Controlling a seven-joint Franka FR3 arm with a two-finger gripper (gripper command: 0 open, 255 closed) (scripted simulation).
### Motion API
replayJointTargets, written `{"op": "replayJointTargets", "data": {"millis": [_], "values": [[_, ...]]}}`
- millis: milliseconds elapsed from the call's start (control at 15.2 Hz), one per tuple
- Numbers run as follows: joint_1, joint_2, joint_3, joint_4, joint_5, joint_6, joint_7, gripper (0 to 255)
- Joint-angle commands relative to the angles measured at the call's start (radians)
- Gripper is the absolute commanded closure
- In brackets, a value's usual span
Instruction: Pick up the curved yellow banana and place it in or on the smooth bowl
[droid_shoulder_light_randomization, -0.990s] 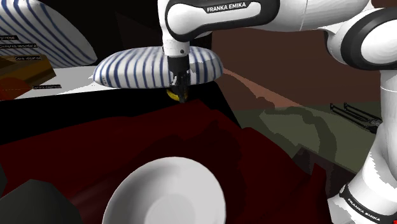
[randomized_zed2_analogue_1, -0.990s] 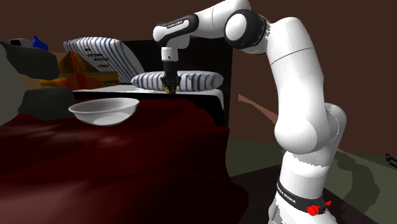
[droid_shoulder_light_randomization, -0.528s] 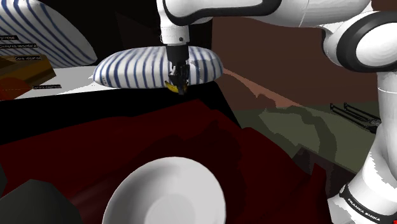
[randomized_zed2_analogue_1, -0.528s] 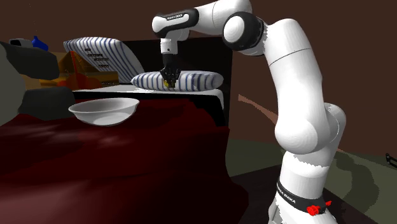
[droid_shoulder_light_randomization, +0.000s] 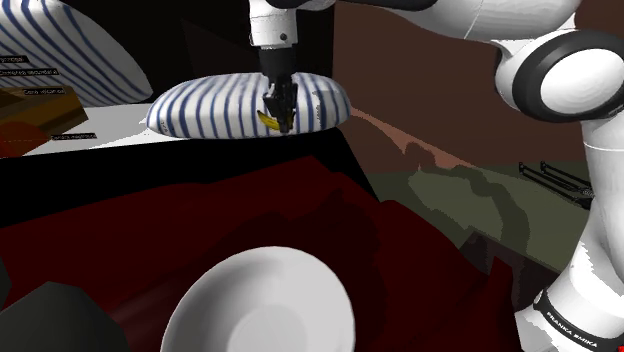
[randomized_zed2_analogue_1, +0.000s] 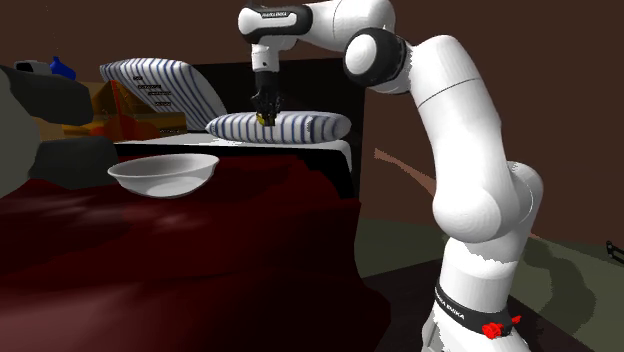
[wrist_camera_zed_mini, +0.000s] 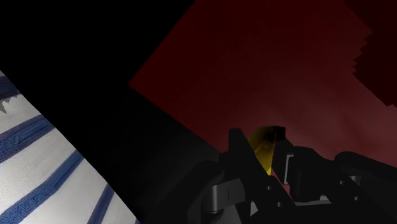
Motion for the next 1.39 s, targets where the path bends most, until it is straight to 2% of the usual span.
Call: {"op": "replayJointTargets", "data": {"millis": [0,264,330,396,594,924,1320], "values": [[0.008,0.037,-0.001,0.092,-0.005,-0.056,0.000,255],[0.028,0.128,-0.005,0.298,-0.017,-0.170,-0.001,255],[0.028,0.048,0.002,0.158,-0.008,-0.111,0.018,255],[0.032,-0.005,0.010,0.070,-0.002,-0.074,0.036,255],[0.055,-0.116,0.027,-0.111,0.013,-0.004,0.090,255],[0.104,-0.236,0.059,-0.296,0.032,0.064,0.182,255],[0.171,-0.326,0.105,-0.429,0.049,0.112,0.300,255]]}}
